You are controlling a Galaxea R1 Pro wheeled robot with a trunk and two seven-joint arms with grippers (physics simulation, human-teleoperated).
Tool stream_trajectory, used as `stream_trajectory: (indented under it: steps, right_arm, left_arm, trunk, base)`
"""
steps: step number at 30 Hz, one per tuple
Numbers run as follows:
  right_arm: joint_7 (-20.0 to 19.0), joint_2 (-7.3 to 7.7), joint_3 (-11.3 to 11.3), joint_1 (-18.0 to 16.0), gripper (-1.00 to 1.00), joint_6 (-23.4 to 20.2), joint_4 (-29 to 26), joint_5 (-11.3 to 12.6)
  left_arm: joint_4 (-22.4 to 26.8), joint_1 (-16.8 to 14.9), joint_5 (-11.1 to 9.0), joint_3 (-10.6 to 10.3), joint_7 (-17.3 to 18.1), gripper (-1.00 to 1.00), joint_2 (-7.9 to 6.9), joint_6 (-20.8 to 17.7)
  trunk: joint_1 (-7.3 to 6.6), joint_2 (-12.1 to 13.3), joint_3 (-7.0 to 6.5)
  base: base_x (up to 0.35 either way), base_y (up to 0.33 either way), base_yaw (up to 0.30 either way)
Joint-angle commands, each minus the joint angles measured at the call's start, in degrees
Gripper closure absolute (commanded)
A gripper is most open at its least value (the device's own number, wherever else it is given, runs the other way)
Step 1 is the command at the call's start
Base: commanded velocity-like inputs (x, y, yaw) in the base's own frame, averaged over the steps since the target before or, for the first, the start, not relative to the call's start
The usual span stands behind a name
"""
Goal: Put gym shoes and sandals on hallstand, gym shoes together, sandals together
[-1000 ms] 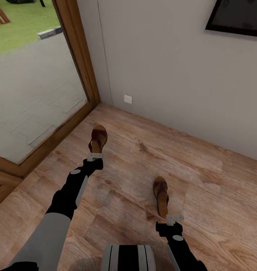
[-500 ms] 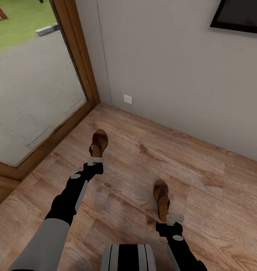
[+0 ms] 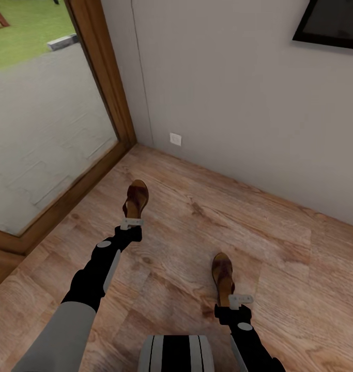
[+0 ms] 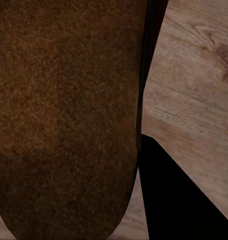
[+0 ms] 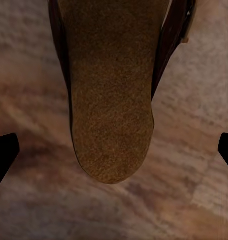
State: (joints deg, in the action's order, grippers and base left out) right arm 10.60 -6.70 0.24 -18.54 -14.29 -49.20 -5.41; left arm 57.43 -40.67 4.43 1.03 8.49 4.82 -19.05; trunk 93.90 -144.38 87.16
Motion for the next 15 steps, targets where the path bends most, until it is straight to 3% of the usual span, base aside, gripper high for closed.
stream_trajectory:
  steps: [1,15]
  right_arm:
    - [0.1,-0.03,0.0,0.0,-1.0,-0.5,-0.1,-0.6]
    - [0.2,-0.07,0.1,0.0,-1.0,-0.4,-0.2,-0.5]
  left_arm:
    - [0.1,0.0,0.7,0.1,0.5,1.0,0.03,-0.3]
    - [0.3,0.1,0.6,0.1,0.4,1.0,0.01,-0.3]
  trunk:
    - [0.0,0.0,0.04]
    - [0.0,0.0,0.04]
  base:
    - [0.033,0.0,0.0]
    - [0.047,0.0,0.0]
